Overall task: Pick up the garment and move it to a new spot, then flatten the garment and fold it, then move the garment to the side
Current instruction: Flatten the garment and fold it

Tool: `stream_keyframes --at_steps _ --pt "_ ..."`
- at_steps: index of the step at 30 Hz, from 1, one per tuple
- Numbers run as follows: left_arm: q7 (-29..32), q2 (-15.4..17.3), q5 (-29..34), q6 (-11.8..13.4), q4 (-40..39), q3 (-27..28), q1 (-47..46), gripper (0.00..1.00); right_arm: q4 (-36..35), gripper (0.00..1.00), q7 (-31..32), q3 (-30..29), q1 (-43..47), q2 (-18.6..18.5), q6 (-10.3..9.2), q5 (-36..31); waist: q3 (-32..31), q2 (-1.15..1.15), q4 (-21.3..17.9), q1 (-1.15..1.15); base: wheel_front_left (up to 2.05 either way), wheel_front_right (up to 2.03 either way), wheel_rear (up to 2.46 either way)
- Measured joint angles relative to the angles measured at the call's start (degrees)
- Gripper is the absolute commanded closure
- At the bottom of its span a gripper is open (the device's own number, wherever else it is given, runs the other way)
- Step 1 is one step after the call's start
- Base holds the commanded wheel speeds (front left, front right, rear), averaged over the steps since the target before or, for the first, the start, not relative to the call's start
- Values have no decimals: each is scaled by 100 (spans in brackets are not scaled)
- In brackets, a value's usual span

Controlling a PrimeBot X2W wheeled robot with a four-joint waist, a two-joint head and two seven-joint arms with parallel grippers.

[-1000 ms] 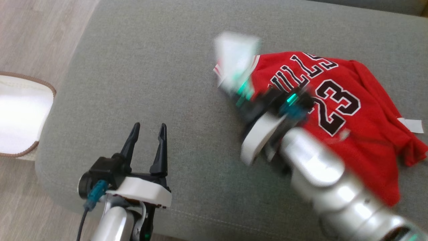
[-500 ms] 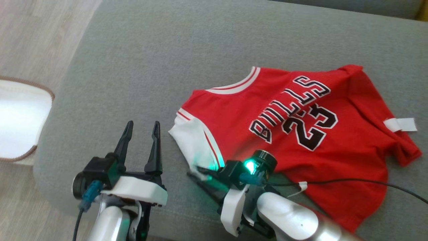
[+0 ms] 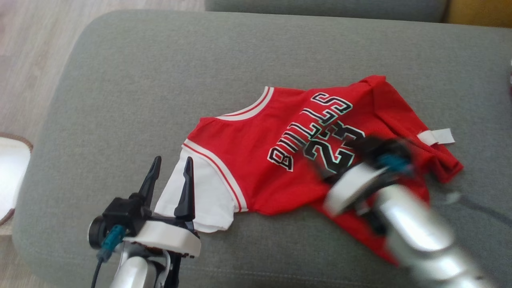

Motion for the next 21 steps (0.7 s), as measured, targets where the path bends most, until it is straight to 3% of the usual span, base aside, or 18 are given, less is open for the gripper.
stream_keyframes --at_steps 3,8,15,21 --pt "0 0 1 -2 -1 -19 -1 0 77 0 405 -959 -2 -421 -1 -617 -6 0 -74 0 0 0 0" --pt "0 0 -3 -43 0 -81 -2 0 446 0 1109 -2028 231 -877 -1 -1351 62 0 38 0 0 0 0" --pt "0 0 -5 -41 -7 -86 -4 0 567 0 1851 -2484 310 -1120 -1 -1569 175 0 142 0 0 0 0" --pt "0 0 -64 -37 -16 -98 -12 0 732 0 2613 -2446 142 -1227 0 -1299 299 0 154 0 0 0 0"
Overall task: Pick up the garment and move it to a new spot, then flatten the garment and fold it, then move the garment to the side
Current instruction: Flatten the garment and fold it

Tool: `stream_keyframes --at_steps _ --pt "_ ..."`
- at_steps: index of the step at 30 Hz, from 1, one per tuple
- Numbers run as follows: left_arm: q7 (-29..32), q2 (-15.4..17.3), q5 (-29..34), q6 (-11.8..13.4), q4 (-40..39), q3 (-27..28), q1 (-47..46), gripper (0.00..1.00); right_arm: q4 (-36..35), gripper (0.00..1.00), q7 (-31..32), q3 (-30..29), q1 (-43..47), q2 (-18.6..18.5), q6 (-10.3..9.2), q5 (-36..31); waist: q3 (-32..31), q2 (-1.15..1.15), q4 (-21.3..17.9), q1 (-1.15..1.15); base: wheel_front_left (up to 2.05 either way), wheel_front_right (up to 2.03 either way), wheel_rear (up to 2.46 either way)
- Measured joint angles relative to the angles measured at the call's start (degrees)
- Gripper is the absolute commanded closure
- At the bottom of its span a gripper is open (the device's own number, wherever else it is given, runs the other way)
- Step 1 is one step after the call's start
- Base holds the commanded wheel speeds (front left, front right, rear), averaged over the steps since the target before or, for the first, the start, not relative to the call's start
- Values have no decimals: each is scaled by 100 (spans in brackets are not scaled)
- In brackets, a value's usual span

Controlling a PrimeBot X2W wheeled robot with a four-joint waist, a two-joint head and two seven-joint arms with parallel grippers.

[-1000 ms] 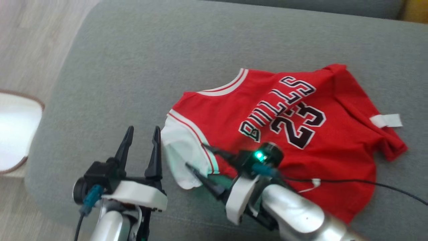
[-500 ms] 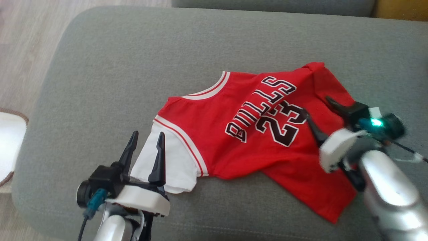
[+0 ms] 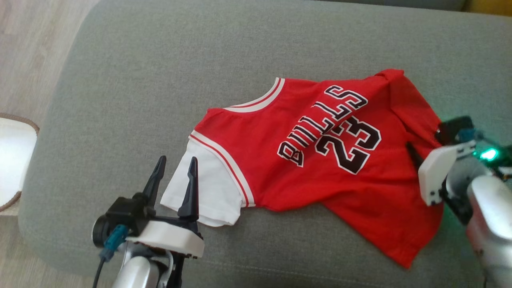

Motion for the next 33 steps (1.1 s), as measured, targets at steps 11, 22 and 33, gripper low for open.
stream_keyframes --at_steps 11,22,33 --pt "0 -1 -22 1 -11 -88 -159 0 296 100 391 156 -739 -240 2 125 277 0 106 0 0 0 0" --pt "-1 -8 -67 -4 -40 -182 -402 0 721 100 60 -12 -2405 -611 2 -1057 514 0 361 1 0 0 0" --pt "-1 -12 -144 55 -44 -328 -493 0 1610 0 -366 -207 -2877 -442 2 -1603 625 0 616 1 0 0 0"
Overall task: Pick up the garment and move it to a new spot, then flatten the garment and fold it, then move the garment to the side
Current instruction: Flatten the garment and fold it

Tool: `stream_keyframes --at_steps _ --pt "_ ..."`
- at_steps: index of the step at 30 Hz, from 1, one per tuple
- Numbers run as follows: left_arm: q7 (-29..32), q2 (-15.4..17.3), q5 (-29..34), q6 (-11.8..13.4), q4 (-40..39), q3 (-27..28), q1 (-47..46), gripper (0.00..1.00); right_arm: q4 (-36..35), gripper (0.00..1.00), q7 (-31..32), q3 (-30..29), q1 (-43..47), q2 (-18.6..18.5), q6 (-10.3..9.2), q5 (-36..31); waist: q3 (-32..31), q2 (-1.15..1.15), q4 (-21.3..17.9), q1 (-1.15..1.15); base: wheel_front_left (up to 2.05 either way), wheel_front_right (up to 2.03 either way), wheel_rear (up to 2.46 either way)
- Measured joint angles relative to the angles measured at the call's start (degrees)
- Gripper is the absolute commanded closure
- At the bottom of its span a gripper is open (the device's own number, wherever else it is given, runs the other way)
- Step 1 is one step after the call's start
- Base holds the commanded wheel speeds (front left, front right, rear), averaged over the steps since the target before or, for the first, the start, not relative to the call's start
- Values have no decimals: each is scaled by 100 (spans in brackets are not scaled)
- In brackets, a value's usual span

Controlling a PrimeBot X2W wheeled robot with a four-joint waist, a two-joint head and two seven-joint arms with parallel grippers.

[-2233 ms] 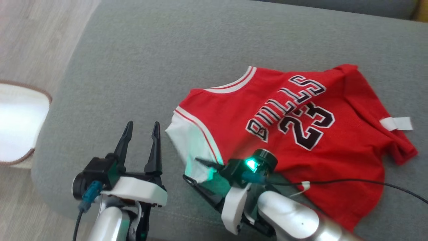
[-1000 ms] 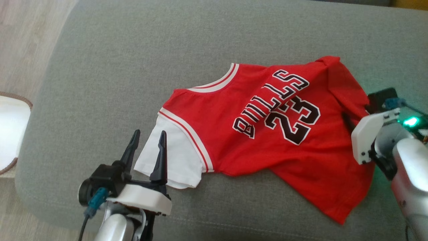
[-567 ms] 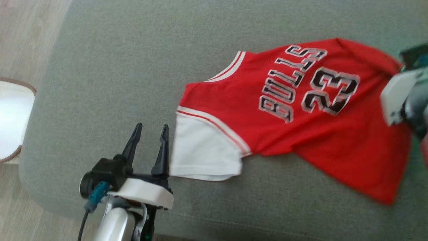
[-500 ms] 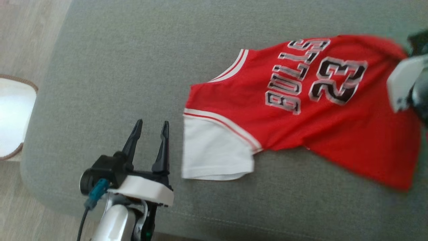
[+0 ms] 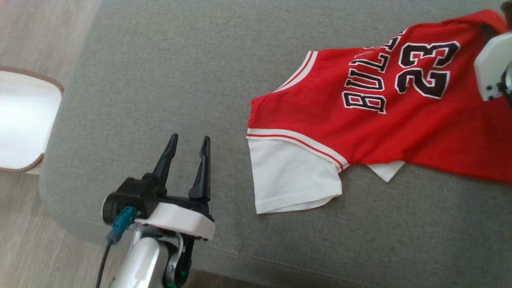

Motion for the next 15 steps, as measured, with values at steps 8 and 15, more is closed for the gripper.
stream_keyframes --at_steps 8,15 --pt "0 -1 12 19 -13 26 1 0 185 0 -937 -285 10 411 0 188 -161 0 -330 0 0 0 0" --pt "0 -1 103 -10 45 146 4 0 -250 0 -1801 -513 526 843 0 668 -504 0 -810 -1 0 0 0"
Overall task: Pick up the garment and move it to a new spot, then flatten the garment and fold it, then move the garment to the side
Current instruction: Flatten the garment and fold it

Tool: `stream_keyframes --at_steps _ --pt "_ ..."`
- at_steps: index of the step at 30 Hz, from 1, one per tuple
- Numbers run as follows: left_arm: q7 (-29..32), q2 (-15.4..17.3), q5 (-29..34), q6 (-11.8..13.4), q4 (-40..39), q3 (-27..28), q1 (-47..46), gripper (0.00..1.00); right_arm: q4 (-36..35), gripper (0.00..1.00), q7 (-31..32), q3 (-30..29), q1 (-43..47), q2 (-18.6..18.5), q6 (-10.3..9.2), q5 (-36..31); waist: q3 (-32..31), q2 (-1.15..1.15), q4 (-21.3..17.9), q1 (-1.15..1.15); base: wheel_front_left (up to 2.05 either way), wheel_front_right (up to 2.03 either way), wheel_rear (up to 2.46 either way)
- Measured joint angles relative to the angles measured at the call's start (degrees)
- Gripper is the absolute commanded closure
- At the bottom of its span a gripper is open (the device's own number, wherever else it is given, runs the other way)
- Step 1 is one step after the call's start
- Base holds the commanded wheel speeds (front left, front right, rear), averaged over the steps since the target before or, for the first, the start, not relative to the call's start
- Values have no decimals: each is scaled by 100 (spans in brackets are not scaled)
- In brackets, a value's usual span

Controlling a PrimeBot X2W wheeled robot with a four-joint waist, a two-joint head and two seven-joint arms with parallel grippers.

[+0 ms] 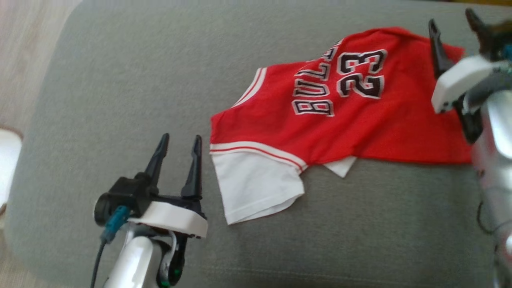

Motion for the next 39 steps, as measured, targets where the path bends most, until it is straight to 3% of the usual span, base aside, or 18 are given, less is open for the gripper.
stream_keyframes --at_steps 6,17,26,39 --pt "0 0 5 2 168 270 16 0 -876 0 -520 -499 1150 437 -1 338 -464 0 -478 0 0 0 0" --pt "0 1 3 0 397 433 376 0 -2716 0 -597 -1252 3266 1226 -1 188 -1033 0 -845 0 0 0 0" --pt "1 1 -2 9 579 419 642 0 -3632 0 -532 -1037 4519 1355 -1 583 -1271 0 -764 0 0 0 0" --pt "1 2 -2 59 648 374 748 0 -3902 0 -436 -1070 4812 1373 -1 744 -1364 0 -622 0 0 0 0"
